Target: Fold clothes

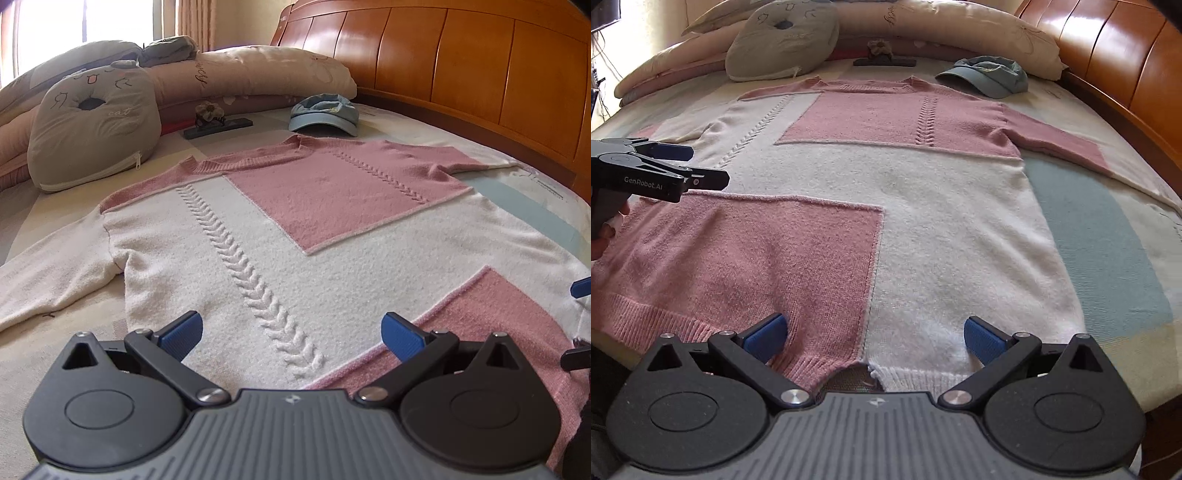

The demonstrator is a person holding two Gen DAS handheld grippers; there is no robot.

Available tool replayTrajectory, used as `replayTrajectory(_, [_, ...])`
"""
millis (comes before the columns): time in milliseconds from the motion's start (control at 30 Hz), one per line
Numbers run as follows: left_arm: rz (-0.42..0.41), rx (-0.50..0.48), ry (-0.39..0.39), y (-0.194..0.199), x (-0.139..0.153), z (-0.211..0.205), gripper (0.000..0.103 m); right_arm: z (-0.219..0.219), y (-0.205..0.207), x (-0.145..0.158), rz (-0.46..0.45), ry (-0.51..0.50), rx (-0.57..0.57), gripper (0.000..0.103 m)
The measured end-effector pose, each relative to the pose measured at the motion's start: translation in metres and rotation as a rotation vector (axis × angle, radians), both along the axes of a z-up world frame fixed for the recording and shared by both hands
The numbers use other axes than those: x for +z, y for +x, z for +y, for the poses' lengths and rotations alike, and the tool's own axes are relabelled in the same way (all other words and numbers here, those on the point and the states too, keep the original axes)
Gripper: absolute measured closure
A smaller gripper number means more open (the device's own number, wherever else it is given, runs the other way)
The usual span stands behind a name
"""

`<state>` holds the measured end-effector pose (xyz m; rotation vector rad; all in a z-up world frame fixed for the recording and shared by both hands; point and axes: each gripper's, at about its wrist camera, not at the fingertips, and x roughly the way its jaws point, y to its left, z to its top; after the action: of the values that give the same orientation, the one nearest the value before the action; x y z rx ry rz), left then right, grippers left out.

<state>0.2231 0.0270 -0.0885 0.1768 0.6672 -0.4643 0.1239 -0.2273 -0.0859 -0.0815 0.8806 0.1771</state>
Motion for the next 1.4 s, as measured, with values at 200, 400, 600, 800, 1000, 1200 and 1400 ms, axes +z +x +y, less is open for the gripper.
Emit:
replayTrajectory(200, [0.000,-0.004,0.019,-0.001,-0.002,-0.003,0.001,0.011,0.012,0.008,-0.072,-0.024,0.000,0.000])
replayTrajectory(400, [0.005,-0.003,0.008,0.000,-0.002,-0.001,0.001,0.006,0.019,-0.011,-0.028,-0.002,-0.044,0.000])
replayTrajectory(600, [0.012,-0.014,0.021,-0.002,-0.003,-0.004,0.001,0.005,0.005,-0.013,-0.035,0.012,-0.064,0.000])
replayTrajectory(800, [0.034,-0.044,0.023,-0.015,-0.003,-0.015,0.001,0.006,0.004,-0.014,-0.041,0.017,-0.091,0.000])
replayTrajectory(1000, [0.047,-0.009,0.070,-0.046,-0.011,-0.022,0.001,0.007,0.003,-0.014,-0.044,0.021,-0.101,0.000])
replayTrajectory(1200, [0.113,0.082,0.020,-0.078,-0.009,0.001,0.001,0.005,0.005,-0.015,-0.038,0.030,-0.103,0.000])
replayTrajectory(1400, [0.141,0.122,0.089,-0.107,0.000,0.002,0.001,0.005,0.000,-0.018,-0.071,0.041,-0.113,0.000])
